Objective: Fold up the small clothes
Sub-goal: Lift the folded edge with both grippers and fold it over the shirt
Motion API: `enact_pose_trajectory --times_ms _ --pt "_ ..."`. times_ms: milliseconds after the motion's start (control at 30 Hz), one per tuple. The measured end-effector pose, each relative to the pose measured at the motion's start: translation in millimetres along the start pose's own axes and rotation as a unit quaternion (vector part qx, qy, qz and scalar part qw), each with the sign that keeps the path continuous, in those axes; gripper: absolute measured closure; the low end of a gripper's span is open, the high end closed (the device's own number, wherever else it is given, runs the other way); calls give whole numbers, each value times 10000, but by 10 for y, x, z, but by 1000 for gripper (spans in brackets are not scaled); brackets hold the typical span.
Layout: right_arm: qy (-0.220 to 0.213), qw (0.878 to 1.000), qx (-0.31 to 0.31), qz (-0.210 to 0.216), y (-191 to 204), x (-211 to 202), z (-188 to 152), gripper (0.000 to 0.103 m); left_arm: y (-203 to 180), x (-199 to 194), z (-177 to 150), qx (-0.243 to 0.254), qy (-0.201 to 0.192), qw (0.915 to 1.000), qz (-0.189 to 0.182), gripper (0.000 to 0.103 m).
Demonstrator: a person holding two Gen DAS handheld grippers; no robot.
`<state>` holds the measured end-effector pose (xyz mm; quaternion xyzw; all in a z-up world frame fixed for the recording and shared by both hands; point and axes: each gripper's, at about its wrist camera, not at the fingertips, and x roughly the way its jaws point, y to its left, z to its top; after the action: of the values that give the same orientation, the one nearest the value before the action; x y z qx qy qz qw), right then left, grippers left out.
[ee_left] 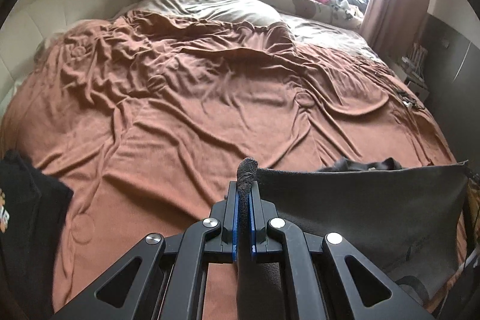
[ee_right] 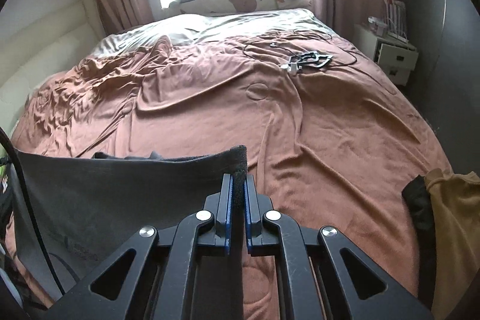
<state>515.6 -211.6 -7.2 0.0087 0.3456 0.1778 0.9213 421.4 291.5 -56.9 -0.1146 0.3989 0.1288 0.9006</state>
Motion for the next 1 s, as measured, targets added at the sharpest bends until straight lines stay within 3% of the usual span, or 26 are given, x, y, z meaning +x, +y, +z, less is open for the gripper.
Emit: enact_pose_trajectory --times_ms 333,500,667,867,1000 --pt "634 9978 48 -203 -89 892 123 100 -97 1048 212 353 647 9971 185 97" --pt "804 9963 36 -300 -89 1179 183 100 -185 1381 207 574 902 9936 367 97" --pt "700 9966 36 -432 -93 1227 220 102 -197 1408 221 662 827 9935 423 97" --pt "284 9981 22 -551 -20 1025 254 102 -94 1241 349 469 600 9964 359 97" --pt "310 9977 25 -599 -12 1066 288 102 -53 1260 396 346 556 9970 412 97"
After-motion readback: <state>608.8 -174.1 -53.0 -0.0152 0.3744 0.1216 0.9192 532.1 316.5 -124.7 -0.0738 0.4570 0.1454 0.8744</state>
